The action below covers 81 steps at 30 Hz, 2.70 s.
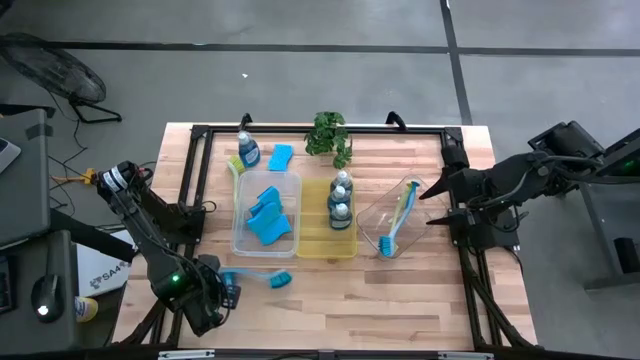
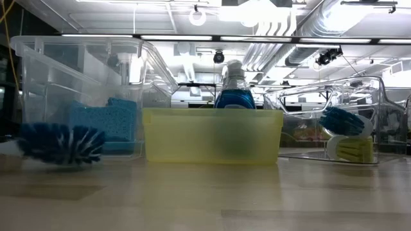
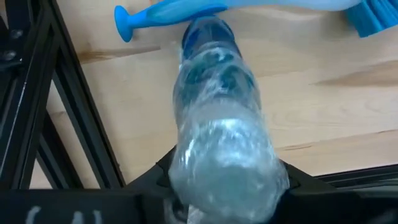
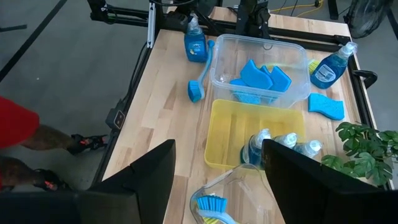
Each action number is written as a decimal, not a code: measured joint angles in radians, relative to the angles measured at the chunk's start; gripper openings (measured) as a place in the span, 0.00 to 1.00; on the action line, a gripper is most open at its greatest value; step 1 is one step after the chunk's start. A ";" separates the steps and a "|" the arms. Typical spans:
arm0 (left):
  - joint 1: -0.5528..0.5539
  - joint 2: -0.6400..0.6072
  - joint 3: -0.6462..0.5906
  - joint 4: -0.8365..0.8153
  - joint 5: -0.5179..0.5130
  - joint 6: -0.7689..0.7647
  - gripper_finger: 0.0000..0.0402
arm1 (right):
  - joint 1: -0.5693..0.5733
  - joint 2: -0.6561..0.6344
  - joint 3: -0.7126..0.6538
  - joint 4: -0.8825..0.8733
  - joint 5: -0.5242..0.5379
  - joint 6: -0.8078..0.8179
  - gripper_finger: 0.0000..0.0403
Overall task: Pick & Place Kitchen Sink Supplies
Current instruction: Put the dishwashing liquid bottle into the yellow bin
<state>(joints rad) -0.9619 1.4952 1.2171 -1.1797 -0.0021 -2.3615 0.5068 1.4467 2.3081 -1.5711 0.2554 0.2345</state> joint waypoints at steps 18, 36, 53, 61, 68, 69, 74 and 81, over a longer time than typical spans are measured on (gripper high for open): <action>0.000 0.000 0.000 0.010 0.026 0.045 0.02 | 0.000 0.000 0.000 0.000 0.000 -0.030 0.58; 0.000 0.001 -0.001 0.078 0.041 0.357 0.04 | 0.000 0.000 0.000 0.000 0.000 -0.033 0.58; -0.001 -0.002 -0.001 0.051 0.189 0.363 0.28 | -0.003 0.021 0.000 0.077 -0.001 -0.133 0.58; -0.123 -0.060 -0.001 -0.025 -0.187 0.173 0.39 | -0.021 0.105 0.000 0.211 0.003 -0.265 0.58; -0.178 -0.097 -0.002 -0.109 -0.240 0.101 0.39 | -0.097 0.163 0.000 0.203 -0.024 -0.236 0.58; -0.178 -0.108 -0.002 -0.122 -0.240 0.101 0.39 | -0.108 0.168 0.000 0.203 -0.033 -0.229 0.58; -0.177 -0.177 -0.002 -0.160 -0.244 0.056 0.39 | -0.160 0.186 0.000 0.203 -0.083 -0.209 0.58; -0.177 -0.218 -0.001 -0.145 -0.249 0.064 0.51 | -0.210 0.186 0.000 0.203 -0.116 -0.156 0.58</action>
<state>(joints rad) -1.1385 1.2769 1.2163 -1.3251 -0.2511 -2.2975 0.2966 1.6325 2.3081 -1.3677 0.1394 0.0783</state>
